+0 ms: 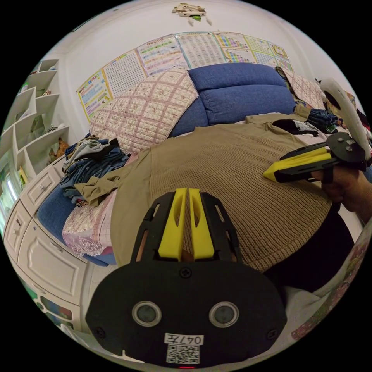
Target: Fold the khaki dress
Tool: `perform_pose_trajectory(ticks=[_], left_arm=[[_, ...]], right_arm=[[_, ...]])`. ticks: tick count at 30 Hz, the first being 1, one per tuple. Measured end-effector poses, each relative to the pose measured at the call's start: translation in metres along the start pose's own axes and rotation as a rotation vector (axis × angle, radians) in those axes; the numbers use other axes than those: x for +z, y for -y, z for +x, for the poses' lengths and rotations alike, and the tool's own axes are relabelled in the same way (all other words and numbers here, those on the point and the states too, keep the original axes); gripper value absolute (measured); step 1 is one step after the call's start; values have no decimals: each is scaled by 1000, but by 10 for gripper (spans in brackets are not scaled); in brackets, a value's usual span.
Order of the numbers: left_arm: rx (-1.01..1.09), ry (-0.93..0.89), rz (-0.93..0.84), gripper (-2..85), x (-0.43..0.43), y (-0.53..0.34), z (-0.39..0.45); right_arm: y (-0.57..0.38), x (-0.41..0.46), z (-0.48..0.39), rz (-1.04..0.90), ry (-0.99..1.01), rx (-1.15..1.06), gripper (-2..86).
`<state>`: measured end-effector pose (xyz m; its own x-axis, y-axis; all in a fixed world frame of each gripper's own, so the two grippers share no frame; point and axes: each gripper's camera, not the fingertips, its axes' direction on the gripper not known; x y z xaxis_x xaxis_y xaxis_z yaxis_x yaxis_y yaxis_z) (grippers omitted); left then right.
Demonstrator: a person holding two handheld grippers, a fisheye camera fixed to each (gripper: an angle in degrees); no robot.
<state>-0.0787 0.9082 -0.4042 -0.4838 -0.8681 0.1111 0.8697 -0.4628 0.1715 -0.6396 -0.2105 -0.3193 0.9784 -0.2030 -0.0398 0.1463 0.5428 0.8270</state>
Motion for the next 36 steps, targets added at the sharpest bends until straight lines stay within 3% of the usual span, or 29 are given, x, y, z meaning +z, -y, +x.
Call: perform_pose_trajectory(ticks=[36], left_arm=[[6,-16,-18,-6,-45,18,11]], right_arm=[[-30,-14,5,-5,-10,-3,-12]])
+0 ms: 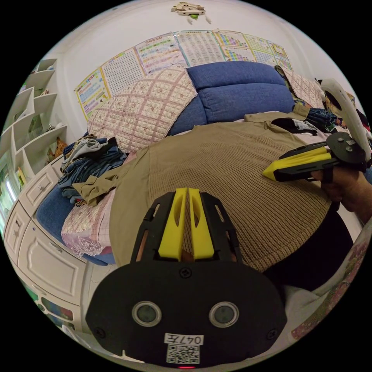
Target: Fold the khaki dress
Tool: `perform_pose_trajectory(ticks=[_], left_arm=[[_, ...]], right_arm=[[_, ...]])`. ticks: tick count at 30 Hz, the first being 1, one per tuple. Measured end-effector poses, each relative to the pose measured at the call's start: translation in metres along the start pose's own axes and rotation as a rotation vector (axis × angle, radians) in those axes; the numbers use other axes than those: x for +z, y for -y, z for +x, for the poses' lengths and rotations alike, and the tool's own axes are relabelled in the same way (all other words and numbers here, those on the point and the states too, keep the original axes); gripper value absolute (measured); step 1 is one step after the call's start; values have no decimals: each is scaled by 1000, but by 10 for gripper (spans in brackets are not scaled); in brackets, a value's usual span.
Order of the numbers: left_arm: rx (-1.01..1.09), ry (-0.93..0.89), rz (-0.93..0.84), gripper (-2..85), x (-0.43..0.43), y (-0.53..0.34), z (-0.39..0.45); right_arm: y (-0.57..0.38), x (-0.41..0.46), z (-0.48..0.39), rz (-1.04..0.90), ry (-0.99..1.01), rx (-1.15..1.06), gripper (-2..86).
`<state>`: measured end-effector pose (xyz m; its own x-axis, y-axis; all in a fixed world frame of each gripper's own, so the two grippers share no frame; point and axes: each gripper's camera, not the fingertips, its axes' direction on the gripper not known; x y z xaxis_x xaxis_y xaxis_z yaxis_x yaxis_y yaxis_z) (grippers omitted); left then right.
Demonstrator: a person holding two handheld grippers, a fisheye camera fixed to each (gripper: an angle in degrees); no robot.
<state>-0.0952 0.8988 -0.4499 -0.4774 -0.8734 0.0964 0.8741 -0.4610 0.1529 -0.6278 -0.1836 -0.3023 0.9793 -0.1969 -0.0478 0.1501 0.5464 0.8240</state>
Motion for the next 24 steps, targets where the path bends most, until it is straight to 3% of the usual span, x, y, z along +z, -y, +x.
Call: perform_pose_trajectory(ticks=[24], left_arm=[[-3,-5,-3,-7,-12,-4,20]], right_arm=[[-16,-9,1,-1,-2,-1,-12]])
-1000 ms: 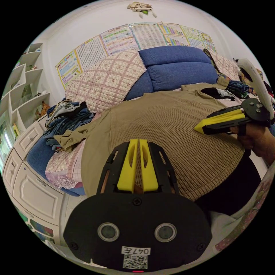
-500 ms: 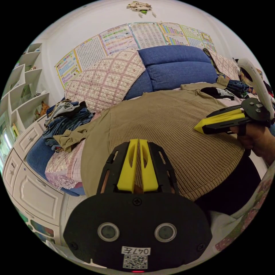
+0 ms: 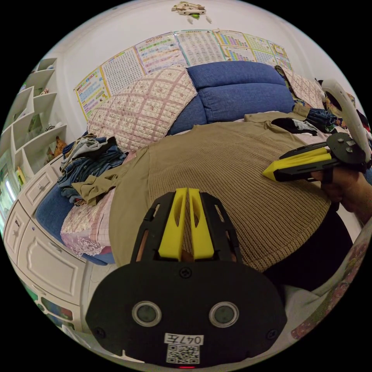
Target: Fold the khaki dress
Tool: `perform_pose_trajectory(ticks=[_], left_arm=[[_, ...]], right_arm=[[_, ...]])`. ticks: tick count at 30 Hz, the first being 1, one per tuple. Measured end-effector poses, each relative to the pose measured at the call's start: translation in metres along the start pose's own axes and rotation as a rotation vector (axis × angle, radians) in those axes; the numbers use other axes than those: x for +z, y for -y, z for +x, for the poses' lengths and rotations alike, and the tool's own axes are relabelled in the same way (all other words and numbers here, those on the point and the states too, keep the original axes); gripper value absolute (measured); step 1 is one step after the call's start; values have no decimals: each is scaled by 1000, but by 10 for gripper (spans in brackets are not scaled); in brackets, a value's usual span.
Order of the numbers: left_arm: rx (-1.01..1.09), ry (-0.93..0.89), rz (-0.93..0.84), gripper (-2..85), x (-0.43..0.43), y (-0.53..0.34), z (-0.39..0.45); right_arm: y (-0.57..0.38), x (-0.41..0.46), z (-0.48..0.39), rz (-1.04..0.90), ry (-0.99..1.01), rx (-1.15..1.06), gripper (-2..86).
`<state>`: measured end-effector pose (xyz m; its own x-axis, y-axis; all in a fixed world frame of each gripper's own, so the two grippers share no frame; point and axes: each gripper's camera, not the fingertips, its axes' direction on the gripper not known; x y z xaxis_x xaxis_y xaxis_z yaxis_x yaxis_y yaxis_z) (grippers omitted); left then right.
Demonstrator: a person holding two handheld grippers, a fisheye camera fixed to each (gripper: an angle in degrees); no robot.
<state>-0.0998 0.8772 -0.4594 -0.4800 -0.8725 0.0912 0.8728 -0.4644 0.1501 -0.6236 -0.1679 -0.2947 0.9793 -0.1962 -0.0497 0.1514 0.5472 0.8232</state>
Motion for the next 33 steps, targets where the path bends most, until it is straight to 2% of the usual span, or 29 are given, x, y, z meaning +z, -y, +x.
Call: perform_pose_trajectory(ticks=[33], left_arm=[[-1,-3,-4,-7,4,-11,18]], right_arm=[[-12,-4,-1,0,0,0,-13]])
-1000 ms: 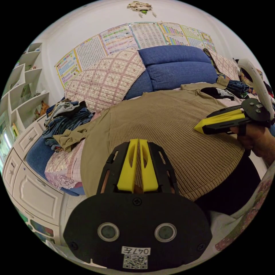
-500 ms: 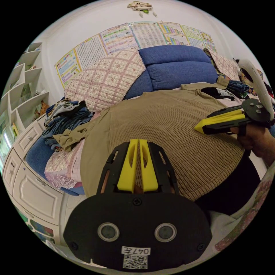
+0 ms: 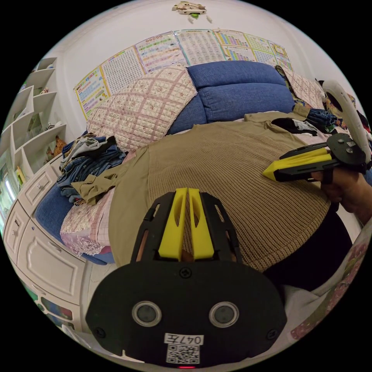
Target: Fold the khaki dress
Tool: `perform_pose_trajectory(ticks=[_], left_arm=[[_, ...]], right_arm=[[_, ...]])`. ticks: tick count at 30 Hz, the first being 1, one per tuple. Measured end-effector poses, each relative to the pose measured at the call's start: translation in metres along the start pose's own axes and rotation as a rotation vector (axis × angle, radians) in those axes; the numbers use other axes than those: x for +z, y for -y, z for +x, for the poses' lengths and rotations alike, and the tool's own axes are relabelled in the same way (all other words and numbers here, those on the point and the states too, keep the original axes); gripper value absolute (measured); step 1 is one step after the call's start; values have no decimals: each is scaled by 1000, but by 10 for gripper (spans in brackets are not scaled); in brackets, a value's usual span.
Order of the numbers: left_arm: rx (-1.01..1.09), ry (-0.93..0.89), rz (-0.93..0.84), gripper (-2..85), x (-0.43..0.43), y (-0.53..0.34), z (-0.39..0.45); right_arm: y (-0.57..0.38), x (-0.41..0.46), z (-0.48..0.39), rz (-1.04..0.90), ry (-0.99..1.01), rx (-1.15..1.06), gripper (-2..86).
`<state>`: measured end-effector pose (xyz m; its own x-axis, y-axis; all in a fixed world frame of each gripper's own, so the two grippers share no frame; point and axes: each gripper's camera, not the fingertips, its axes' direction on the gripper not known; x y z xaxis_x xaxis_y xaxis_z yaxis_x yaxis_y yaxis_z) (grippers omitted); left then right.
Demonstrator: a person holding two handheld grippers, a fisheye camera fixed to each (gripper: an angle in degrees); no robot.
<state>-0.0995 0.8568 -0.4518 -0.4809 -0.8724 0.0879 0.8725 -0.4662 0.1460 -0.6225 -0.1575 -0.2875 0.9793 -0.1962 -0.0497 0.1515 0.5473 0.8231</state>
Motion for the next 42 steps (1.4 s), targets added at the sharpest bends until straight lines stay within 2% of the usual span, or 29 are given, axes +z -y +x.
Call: perform_pose_trajectory(ticks=[42], left_arm=[[-2,-3,-3,-7,6,-4,8]], right_arm=[[-2,6,8,0,3,1,-13]])
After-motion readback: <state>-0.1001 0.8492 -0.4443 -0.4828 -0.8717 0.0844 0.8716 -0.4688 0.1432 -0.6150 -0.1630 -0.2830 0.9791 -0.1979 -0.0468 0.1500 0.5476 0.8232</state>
